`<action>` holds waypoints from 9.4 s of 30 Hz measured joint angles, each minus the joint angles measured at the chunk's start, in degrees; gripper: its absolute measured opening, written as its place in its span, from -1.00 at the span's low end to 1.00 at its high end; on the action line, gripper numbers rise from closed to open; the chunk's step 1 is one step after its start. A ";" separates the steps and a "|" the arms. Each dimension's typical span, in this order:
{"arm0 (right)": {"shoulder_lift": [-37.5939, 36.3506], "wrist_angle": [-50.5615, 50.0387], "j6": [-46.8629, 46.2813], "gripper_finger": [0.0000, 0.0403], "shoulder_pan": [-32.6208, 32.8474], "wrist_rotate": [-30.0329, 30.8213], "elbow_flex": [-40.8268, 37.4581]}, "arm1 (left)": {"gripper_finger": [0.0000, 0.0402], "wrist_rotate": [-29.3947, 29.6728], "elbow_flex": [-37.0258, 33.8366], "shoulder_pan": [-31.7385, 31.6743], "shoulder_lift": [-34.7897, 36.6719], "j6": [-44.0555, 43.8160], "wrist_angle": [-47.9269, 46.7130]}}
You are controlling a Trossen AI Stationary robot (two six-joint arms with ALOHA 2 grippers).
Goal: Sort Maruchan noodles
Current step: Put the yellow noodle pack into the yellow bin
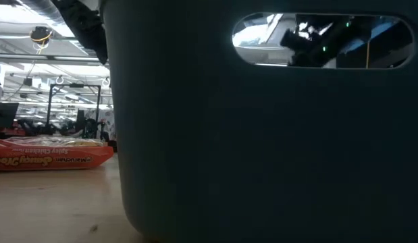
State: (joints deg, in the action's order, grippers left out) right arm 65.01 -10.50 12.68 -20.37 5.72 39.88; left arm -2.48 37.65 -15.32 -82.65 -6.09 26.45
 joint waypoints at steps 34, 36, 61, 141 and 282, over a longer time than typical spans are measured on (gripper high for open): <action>2.87 16.48 4.20 -0.92 11.77 -2.32 1.84 | -0.17 -3.08 27.40 3.40 -14.81 -0.48 -14.98; 2.76 16.70 3.90 -0.79 11.77 -2.30 1.84 | -0.31 -3.09 27.40 3.40 -14.80 0.53 -15.00; -6.85 48.49 -20.17 0.38 6.78 -15.77 -20.35 | -0.73 -11.66 13.62 3.44 -9.66 10.82 11.14; 43.98 -37.52 2.37 -0.81 6.83 -10.59 49.58 | -0.51 0.31 -18.60 6.15 21.26 -0.82 -3.18; 6.90 -34.43 -114.32 0.16 63.69 -17.57 3.21 | -0.15 0.48 -18.67 18.13 10.59 0.48 11.68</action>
State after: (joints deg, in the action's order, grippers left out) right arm 71.91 -44.93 -101.65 43.32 -11.84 43.09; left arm -2.00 18.98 2.80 -72.06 -5.61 38.13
